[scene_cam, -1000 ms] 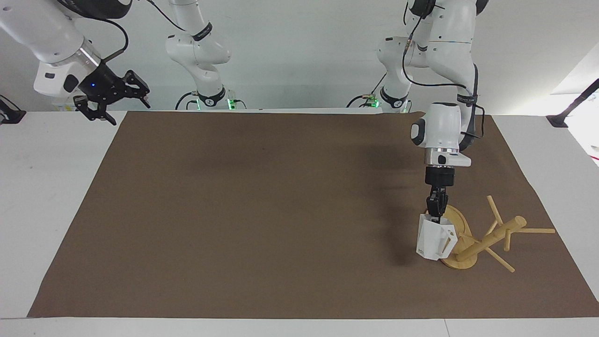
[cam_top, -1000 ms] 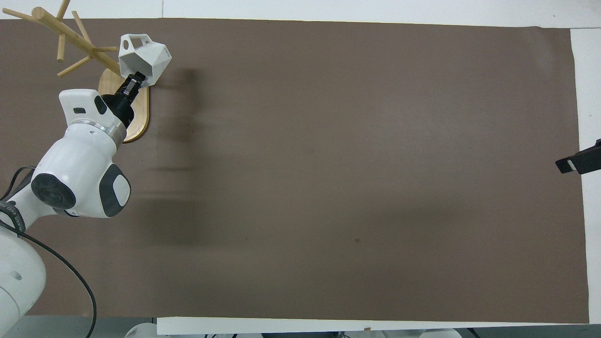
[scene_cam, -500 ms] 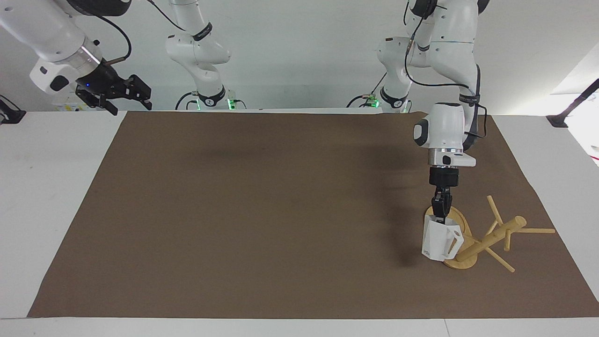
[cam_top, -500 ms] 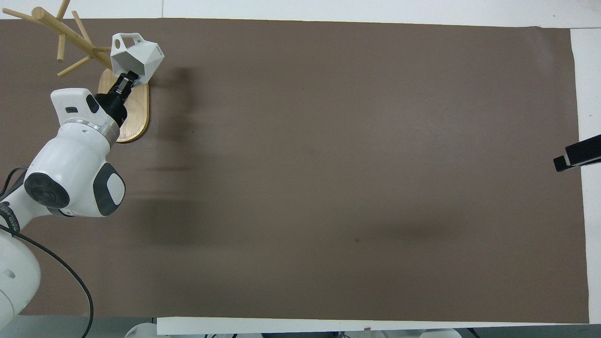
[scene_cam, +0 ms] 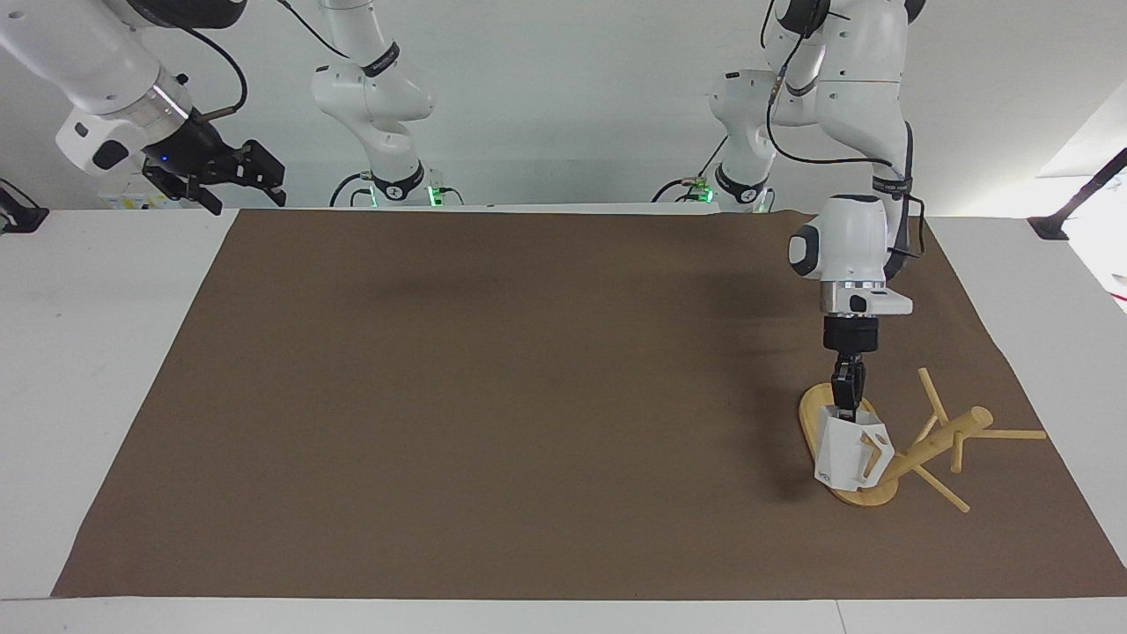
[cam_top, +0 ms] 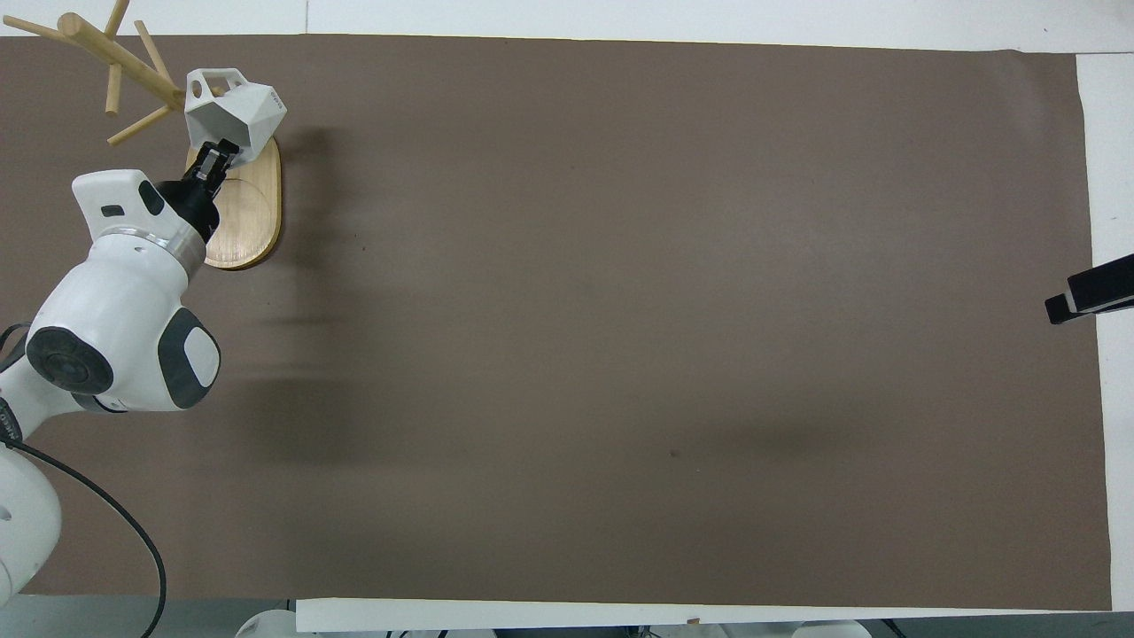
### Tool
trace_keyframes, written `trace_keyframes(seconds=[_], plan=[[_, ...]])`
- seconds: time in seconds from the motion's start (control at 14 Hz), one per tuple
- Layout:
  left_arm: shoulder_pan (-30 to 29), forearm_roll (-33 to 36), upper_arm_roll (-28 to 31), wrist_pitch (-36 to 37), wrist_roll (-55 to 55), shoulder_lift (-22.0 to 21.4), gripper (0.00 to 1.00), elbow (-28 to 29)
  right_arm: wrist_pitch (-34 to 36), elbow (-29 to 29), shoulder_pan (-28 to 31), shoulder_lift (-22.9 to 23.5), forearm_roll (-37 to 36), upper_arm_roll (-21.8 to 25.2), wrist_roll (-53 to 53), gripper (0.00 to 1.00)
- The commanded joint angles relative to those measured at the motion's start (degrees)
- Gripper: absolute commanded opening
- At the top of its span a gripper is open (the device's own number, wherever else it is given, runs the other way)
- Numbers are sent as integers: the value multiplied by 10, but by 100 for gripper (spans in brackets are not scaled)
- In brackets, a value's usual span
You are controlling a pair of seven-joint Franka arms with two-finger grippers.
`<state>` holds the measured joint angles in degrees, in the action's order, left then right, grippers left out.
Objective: Hang cup on rack
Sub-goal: 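Lower the cup handle onto a rack peg with the left gripper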
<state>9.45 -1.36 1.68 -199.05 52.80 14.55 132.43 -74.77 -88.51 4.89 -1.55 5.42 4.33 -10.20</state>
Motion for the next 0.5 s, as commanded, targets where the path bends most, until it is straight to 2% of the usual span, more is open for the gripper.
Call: trace_keyframes(seconds=[0.0, 0.14, 0.21, 0.43], plan=[[-10, -3, -1, 38, 13, -4, 100, -9, -2, -4, 5, -6, -9, -2, 14, 99], [-11, -3, 0, 86, 13, -24, 100, -9, -1, -5, 6, -7, -11, -1, 27, 99], [-12, -3, 1, 122, 12, -48, 100, -9, -4, -7, 7, -7, -13, -1, 35, 99], [-14, -3, 1, 286, 7, -122, 100, -29, -13, -17, 9, -11, -13, 1, 58, 99]])
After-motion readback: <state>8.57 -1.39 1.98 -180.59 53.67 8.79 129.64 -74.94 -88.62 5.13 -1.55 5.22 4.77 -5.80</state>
